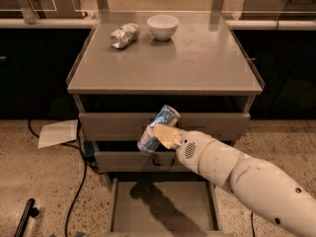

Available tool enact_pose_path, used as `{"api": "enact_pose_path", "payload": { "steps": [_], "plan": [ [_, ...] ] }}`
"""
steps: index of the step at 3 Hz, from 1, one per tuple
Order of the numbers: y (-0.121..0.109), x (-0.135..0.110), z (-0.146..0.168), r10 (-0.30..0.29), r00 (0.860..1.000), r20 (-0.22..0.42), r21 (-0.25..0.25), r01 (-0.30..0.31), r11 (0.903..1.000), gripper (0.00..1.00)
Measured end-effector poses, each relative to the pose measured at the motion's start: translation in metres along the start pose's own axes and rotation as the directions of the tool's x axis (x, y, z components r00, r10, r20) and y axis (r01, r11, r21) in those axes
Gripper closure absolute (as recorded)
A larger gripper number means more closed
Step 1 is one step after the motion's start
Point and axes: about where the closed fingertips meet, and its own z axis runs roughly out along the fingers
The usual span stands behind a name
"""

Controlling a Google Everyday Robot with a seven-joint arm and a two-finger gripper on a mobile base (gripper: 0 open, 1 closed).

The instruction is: Pick redbull can from bottom drawer and place on counter

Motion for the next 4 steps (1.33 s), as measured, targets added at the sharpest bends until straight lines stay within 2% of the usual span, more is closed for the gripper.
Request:
{"api": "enact_pose_path", "payload": {
  "steps": [1,2,3,4],
  "plan": [
    [0.012,-0.021,-0.005,0.071,0.997,0.004,-0.027,-0.071,0.9971,1.0],
    [0.029,-0.06,-0.015,0.137,0.99,0.037,-0.085,-0.133,0.9875,1.0],
    [0.045,-0.098,-0.021,0.209,0.971,0.113,-0.144,-0.192,0.9706,1.0],
    [0.055,-0.12,-0.009,0.311,0.93,0.196,-0.182,-0.278,0.9433,1.0]
  ]
}}
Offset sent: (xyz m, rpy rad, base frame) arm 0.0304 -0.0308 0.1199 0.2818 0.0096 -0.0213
